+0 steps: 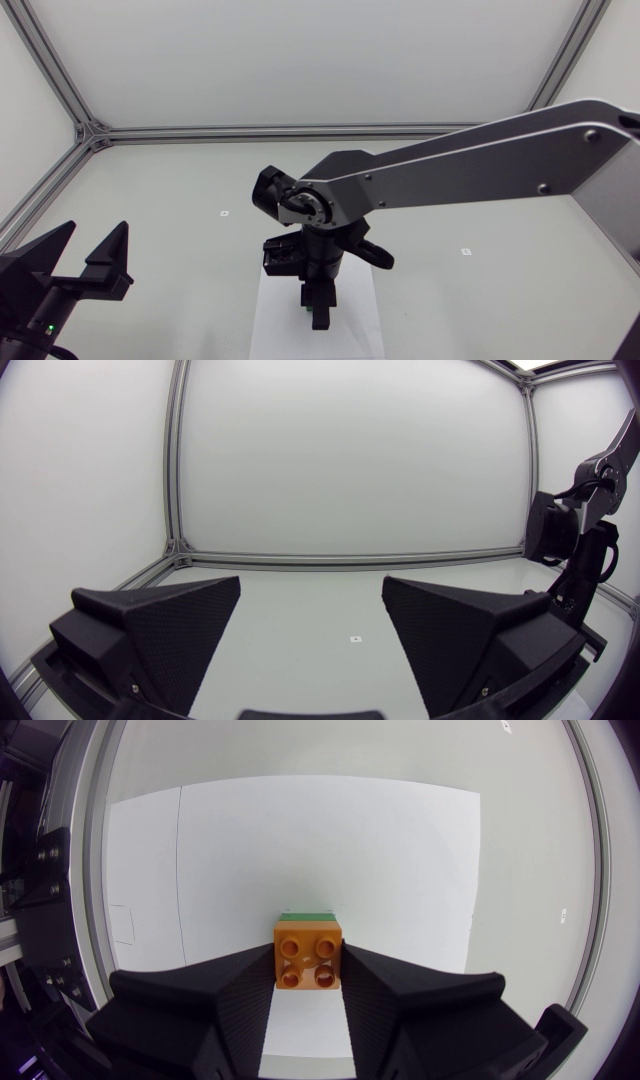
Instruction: Pick up the orange 2x2 brick with the right arm and stack it on top of the green 2x2 brick in the center
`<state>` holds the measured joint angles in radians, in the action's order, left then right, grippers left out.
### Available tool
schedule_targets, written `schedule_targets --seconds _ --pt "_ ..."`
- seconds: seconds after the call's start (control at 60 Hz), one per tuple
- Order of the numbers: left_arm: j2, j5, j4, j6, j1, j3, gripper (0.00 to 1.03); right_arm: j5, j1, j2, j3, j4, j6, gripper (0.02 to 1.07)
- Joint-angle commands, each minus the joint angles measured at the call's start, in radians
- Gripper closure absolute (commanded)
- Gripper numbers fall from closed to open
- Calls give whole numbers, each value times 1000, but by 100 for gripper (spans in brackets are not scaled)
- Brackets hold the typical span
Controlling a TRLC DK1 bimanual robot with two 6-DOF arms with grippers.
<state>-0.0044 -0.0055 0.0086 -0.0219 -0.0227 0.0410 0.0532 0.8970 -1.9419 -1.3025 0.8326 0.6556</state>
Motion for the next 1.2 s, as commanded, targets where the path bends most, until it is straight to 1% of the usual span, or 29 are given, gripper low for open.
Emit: schedule_targets --seconds 0.0,0.183,0.417,0.517,0.667,1.0,1.183 --pt "-8 4 -13 13 3 -41 4 17 -6 -88 43 11 9 101" --pt "-8 4 -15 13 3 -41 4 54 -21 -91 52 3 24 101" --pt "-8 6 -15 13 3 -41 4 54 -21 -81 81 -29 24 101" --pt "-8 4 -15 13 3 -41 4 27 -15 -83 103 -56 21 101" --pt "-8 6 -15 13 3 -41 4 20 -7 -74 124 -75 19 101" --pt "-8 4 -15 13 3 -41 4 8 -15 -88 109 -53 26 101" --pt "-8 4 -15 13 3 -41 4 8 -15 -88 81 -18 27 101"
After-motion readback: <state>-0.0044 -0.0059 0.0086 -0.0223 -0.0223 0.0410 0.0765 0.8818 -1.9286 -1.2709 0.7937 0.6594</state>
